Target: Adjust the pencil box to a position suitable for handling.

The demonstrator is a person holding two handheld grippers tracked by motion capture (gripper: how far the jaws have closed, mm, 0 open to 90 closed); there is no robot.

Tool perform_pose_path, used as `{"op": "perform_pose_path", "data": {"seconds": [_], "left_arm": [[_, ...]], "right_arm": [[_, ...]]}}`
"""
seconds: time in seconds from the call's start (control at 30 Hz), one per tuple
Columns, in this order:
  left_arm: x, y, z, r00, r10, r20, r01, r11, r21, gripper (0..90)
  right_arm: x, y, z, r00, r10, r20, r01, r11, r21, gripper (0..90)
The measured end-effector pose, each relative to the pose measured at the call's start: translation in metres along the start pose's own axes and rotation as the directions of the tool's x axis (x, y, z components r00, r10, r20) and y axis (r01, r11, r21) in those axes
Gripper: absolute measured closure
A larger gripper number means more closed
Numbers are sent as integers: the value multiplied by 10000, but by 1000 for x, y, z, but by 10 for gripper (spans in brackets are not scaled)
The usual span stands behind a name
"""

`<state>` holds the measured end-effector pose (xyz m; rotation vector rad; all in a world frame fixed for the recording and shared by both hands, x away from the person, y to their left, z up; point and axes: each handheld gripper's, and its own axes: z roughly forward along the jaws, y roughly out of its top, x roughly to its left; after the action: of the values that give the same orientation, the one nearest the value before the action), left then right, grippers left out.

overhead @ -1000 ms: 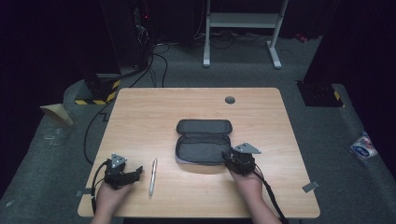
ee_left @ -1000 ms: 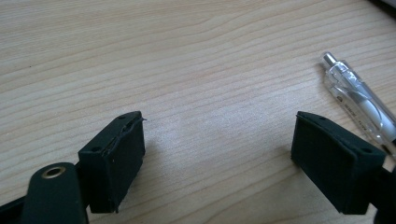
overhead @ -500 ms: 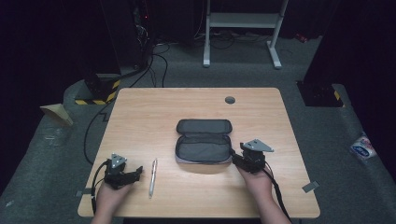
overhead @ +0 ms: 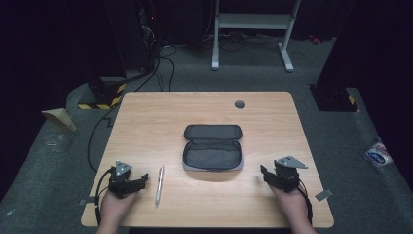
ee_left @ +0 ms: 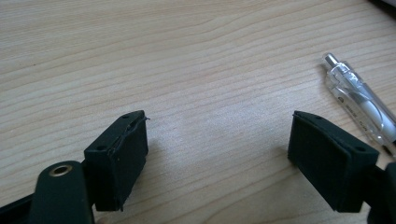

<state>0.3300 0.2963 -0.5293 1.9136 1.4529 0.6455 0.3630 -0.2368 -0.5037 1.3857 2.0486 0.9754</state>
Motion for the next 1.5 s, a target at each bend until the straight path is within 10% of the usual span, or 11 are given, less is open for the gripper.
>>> {"op": "perform_pose_path", "data": {"seconds": [0.2,0.87,1.0,1.5], "left_arm": [[0,-1,-1,9998,-116,-128,115,9999,-116,253],[-8,-6,-22,9988,-444,-196,431,9972,-614,329],[-17,0,-28,9992,-2,-396,-18,9988,-488,327],[-34,-1,-38,9990,174,410,-143,9972,-741,308]], "right_arm": [[-5,-26,-2,9997,-207,119,197,9967,782,330],[-5,-27,-3,9998,-121,177,109,9977,667,369],[-5,-27,-3,9998,-117,166,106,9977,668,371],[-3,-27,-3,9998,-153,143,144,9978,652,379]]}}
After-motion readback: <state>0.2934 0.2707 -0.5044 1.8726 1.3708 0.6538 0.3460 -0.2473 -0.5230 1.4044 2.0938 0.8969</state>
